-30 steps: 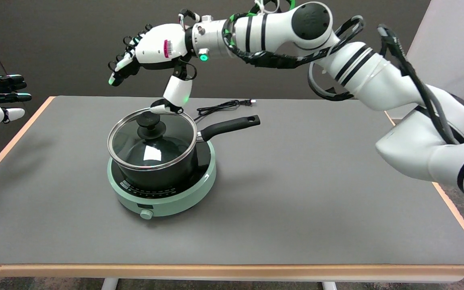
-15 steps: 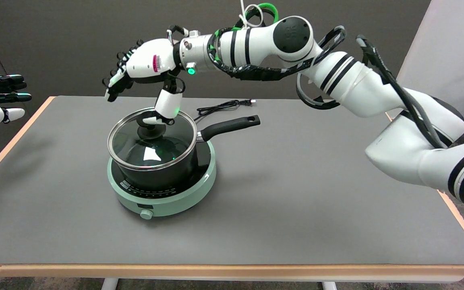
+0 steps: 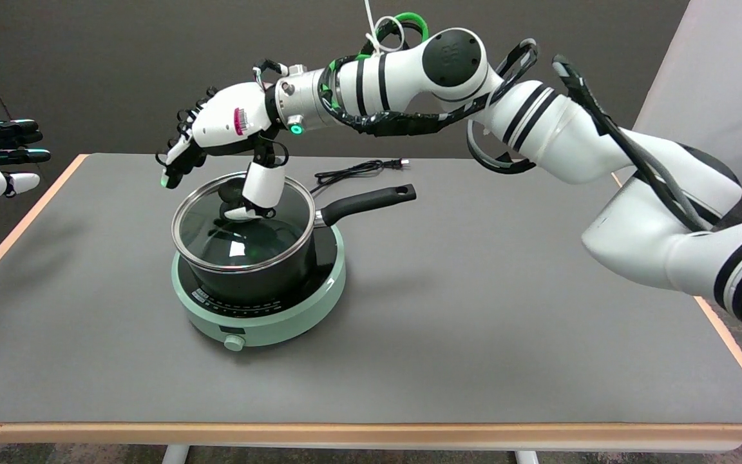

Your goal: Pick up the pot lid.

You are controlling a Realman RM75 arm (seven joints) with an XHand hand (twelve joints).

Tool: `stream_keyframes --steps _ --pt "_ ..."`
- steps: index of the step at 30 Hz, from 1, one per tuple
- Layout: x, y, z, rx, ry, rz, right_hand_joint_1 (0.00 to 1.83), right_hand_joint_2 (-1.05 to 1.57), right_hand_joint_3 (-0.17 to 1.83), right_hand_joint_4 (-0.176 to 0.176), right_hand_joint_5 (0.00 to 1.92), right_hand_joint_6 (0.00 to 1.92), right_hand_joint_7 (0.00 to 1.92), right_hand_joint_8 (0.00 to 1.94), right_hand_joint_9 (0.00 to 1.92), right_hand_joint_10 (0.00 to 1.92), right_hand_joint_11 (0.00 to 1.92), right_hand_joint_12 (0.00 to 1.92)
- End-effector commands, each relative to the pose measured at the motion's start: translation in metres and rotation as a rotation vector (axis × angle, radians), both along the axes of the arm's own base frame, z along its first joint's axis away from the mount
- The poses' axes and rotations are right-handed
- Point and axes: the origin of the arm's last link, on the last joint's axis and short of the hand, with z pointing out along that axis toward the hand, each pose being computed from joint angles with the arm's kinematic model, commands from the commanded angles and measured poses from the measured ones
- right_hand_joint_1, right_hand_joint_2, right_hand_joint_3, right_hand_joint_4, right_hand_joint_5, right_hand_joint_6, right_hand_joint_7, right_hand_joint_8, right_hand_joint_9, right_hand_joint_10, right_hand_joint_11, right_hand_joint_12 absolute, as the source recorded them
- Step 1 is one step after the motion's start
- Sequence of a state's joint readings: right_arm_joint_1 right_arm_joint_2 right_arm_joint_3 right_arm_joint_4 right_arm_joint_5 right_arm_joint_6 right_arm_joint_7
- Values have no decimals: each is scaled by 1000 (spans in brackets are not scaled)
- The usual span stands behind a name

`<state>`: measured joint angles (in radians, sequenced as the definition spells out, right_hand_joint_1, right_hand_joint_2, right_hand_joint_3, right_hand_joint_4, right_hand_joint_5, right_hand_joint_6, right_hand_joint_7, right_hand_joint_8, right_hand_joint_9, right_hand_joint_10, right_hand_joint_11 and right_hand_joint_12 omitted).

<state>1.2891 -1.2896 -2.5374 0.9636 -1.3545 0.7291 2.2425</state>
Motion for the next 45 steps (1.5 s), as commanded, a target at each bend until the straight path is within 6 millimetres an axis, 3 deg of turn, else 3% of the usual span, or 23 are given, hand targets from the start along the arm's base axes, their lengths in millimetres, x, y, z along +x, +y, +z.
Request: stream_keyframes --steps 1,3,13,26,45 --pt "-6 -13 7 -54 18 -1 714 603 991 83 399 312 475 276 493 370 199 432" --pt "-10 -19 12 -81 19 14 810 596 926 89 434 267 500 233 526 319 236 377" --pt "-24 -30 23 -150 18 38 845 610 914 121 490 353 534 236 550 334 265 385" --pt "-32 -18 18 -83 36 -2 855 602 922 116 465 326 497 241 537 340 259 382" --pt "-20 -9 30 -62 42 31 854 612 909 121 493 344 503 273 539 360 257 368"
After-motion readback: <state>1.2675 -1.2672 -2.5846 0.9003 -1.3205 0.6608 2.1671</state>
